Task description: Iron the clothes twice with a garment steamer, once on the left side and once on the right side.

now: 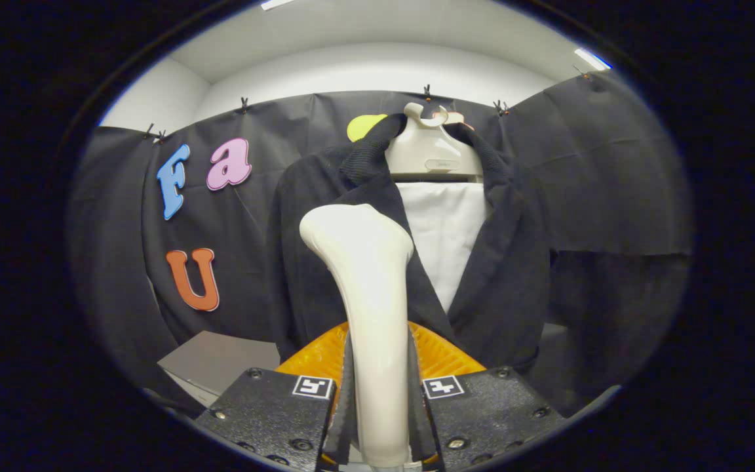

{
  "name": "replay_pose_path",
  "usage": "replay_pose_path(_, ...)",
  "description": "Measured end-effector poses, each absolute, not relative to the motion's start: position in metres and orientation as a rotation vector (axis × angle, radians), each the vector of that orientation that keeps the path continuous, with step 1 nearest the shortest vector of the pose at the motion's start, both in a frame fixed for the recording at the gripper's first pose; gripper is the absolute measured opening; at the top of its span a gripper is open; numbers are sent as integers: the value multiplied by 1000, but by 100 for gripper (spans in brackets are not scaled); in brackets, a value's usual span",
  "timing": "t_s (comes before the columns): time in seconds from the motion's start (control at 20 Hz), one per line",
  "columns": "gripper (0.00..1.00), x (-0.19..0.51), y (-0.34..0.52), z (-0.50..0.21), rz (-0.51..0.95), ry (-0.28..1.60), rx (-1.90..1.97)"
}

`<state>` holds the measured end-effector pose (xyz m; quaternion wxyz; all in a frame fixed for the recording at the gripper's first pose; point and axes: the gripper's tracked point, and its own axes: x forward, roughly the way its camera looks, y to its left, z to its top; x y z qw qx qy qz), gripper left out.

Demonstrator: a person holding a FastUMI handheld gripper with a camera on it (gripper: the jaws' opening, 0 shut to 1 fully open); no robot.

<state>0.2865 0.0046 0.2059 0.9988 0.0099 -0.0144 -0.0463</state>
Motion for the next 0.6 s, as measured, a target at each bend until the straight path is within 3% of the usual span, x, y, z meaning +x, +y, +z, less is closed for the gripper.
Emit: replay_pose_path(0.6,37,279,-17,124,-101,60,-2)
